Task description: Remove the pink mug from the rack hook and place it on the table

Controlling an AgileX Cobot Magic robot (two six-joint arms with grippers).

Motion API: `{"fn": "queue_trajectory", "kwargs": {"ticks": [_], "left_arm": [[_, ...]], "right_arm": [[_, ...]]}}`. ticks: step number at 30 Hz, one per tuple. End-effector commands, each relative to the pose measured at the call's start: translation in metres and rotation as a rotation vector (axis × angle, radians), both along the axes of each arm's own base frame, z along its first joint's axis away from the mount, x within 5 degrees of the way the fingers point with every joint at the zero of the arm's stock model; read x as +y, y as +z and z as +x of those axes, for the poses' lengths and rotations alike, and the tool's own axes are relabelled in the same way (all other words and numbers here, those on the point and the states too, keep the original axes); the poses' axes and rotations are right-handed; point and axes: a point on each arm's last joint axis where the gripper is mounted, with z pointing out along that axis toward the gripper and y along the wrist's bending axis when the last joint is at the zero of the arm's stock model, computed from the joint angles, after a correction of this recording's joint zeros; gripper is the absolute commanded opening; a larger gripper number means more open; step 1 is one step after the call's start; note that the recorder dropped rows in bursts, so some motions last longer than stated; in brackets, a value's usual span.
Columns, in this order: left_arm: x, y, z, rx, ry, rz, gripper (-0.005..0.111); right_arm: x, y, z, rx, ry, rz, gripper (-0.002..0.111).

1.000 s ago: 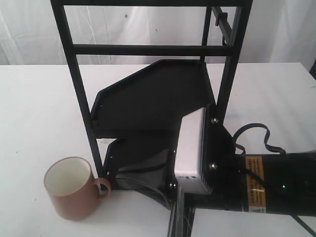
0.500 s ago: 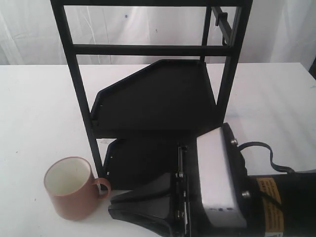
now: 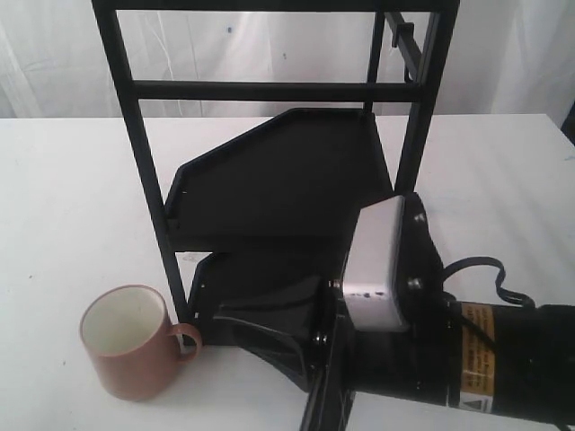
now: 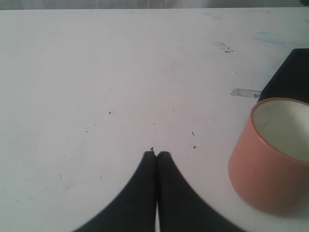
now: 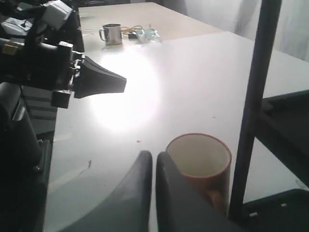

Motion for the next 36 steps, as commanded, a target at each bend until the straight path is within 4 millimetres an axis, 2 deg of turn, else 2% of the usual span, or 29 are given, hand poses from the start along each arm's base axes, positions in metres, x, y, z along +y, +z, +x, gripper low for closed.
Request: {"fn": "queue_trajectory", "kwargs": {"ticks": [1, 4, 9, 13, 19, 26, 36], "left_arm": [[0.000, -0.001, 0.000, 0.006, 0.002, -0.005, 0.000], [0.000, -0.001, 0.000, 0.006, 0.002, -0.005, 0.000], [0.000, -0.001, 0.000, 0.006, 0.002, -0.005, 0.000], [0.000, -0.001, 0.000, 0.006, 0.002, -0.005, 0.000], [0.000, -0.001, 0.000, 0.006, 0.002, -0.005, 0.000], [0.000, -0.001, 0.000, 0.006, 0.002, -0.005, 0.000], [0.000, -0.001, 0.000, 0.006, 0.002, -0.005, 0.000]], "right_arm": [[-0.002, 0.004, -0.004, 0.063, -0.119, -0.028, 0.003], [-0.010, 0.011, -0.006, 0.112, -0.224, -0.045, 0.003], [-0.040, 0.030, -0.012, 0.225, -0.431, -0.041, 0.003], [-0.071, 0.041, -0.028, 0.421, -0.576, 0.001, 0.003], [-0.101, 0.049, -0.051, 0.646, -0.645, 0.093, 0.003], [-0.123, 0.050, -0.057, 0.623, -0.753, 0.103, 0.003], [-0.149, 0.059, -0.068, 0.566, -0.881, 0.239, 0.003]]}}
